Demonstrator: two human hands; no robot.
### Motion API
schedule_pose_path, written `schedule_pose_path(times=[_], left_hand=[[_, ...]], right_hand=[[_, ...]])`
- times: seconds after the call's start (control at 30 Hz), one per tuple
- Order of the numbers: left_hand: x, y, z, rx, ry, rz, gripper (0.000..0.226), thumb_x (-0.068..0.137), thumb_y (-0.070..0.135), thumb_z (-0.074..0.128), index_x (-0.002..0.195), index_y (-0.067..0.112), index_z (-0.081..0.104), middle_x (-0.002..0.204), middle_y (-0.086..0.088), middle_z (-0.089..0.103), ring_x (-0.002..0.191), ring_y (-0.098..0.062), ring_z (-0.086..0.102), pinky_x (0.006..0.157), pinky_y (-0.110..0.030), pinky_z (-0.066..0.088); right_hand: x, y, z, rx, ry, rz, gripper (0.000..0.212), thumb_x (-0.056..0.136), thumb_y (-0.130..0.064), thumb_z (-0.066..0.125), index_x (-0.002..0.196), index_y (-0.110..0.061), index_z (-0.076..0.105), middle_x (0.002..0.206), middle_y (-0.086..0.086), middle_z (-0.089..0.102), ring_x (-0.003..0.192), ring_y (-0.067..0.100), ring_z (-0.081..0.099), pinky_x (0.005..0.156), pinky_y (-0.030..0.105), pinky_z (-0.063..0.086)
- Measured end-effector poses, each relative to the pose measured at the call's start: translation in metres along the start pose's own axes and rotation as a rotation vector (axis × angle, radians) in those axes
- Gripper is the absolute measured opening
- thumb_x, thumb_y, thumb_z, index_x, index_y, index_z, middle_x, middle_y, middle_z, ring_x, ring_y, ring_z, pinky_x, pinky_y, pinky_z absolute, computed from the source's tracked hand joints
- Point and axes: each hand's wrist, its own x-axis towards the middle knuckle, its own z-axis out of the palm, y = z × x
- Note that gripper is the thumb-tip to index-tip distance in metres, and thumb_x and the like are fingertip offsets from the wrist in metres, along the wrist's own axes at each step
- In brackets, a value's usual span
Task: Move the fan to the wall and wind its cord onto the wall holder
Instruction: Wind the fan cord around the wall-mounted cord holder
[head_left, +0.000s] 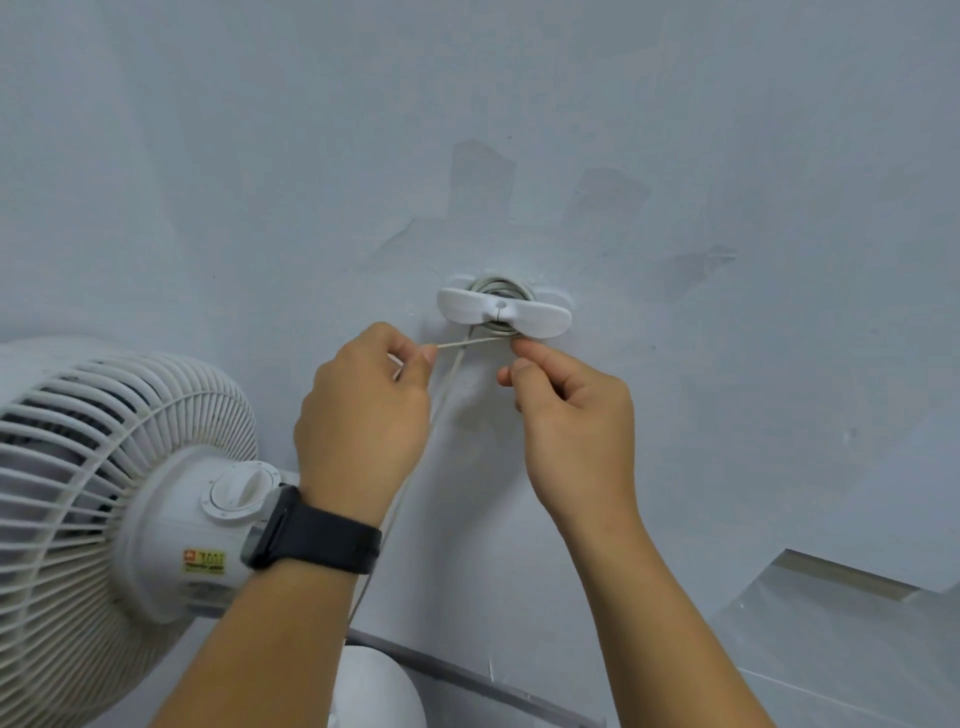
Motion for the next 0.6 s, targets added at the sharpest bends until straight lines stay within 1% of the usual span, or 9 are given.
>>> schedule_pose_path(times=[0.07,0.13,0.17,0.23,0.33,0.4,0.47,0.53,0.6], left_hand=[[0.003,0.003,0.009,-0.217,-0.001,-0.068,0.012,0.097,0.033,0.067,0.090,0.024,0.063,0.075,0.003,0.067,0.066,-0.019,0.062,0.063,-0.032,0.046],[0.008,0.007,0.012,-0.611,-0.020,-0.226,0.006,0.097,0.021,0.069,0.096,0.020,0.063,0.074,0.001,0.065,0.048,-0.011,0.052,0.052,-0.026,0.044],[0.010,0.011,0.011,-0.811,-0.037,-0.329,0.007,0.098,0.016,0.068,0.101,0.018,0.062,0.076,-0.001,0.063,0.044,-0.009,0.048,0.046,-0.023,0.043],[0.014,0.019,0.008,-1.080,-0.044,-0.451,0.015,0.099,0.008,0.065,0.109,0.015,0.059,0.078,-0.003,0.063,0.046,-0.007,0.048,0.041,-0.018,0.043],[0.021,0.026,0.006,-1.286,-0.059,-0.436,0.020,0.098,0.002,0.065,0.114,0.011,0.057,0.080,-0.005,0.066,0.055,-0.008,0.057,0.048,-0.017,0.049],[0.025,0.032,0.005,-1.367,-0.079,-0.441,0.014,0.097,0.002,0.066,0.109,0.007,0.061,0.079,-0.006,0.065,0.060,-0.009,0.060,0.055,-0.017,0.054],[0.028,0.037,0.003,-1.360,-0.071,-0.437,0.003,0.096,0.002,0.068,0.097,0.004,0.067,0.078,-0.007,0.065,0.061,-0.009,0.060,0.060,-0.018,0.055],[0.029,0.038,0.002,-1.211,-0.025,-0.343,0.008,0.094,0.003,0.069,0.089,0.008,0.073,0.081,-0.009,0.069,0.064,-0.010,0.059,0.066,-0.022,0.055],[0.027,0.042,0.002,-0.998,0.040,-0.190,0.010,0.090,0.011,0.071,0.086,0.018,0.078,0.087,-0.004,0.076,0.070,-0.012,0.063,0.074,-0.027,0.058]], right_hand=[[0.002,0.002,-0.003,-0.015,0.013,-0.002,0.031,0.095,-0.013,0.064,0.120,-0.023,0.078,0.060,-0.021,0.066,0.052,-0.002,0.052,0.055,0.011,0.041],[0.003,0.003,-0.001,-0.009,0.017,0.005,0.031,0.094,-0.012,0.064,0.120,-0.022,0.078,0.058,-0.021,0.065,0.051,-0.003,0.051,0.054,0.009,0.041],[0.002,0.003,0.001,-0.007,0.019,0.003,0.031,0.093,-0.012,0.065,0.120,-0.022,0.078,0.058,-0.021,0.066,0.051,-0.004,0.051,0.054,0.009,0.042],[-0.001,0.001,0.003,-0.009,0.024,-0.005,0.032,0.093,-0.013,0.066,0.121,-0.023,0.077,0.065,-0.016,0.071,0.055,-0.006,0.055,0.058,0.008,0.045],[-0.005,0.000,0.004,-0.015,0.018,-0.008,0.033,0.095,-0.015,0.065,0.125,-0.025,0.075,0.079,-0.010,0.075,0.064,-0.006,0.060,0.064,0.008,0.049],[-0.007,-0.002,0.005,-0.024,0.020,-0.009,0.033,0.096,-0.016,0.064,0.126,-0.026,0.073,0.086,-0.012,0.076,0.068,-0.006,0.062,0.069,0.010,0.049],[-0.008,-0.002,0.006,-0.032,0.019,-0.004,0.034,0.097,-0.017,0.064,0.128,-0.027,0.072,0.096,-0.011,0.078,0.075,-0.004,0.065,0.074,0.012,0.049],[-0.009,-0.003,0.006,-0.034,0.009,0.000,0.034,0.098,-0.018,0.063,0.129,-0.027,0.071,0.105,-0.011,0.077,0.082,-0.001,0.068,0.078,0.013,0.051],[-0.010,-0.003,0.005,-0.031,-0.002,-0.002,0.034,0.099,-0.019,0.062,0.130,-0.028,0.071,0.108,-0.011,0.077,0.086,0.001,0.068,0.081,0.013,0.051]])
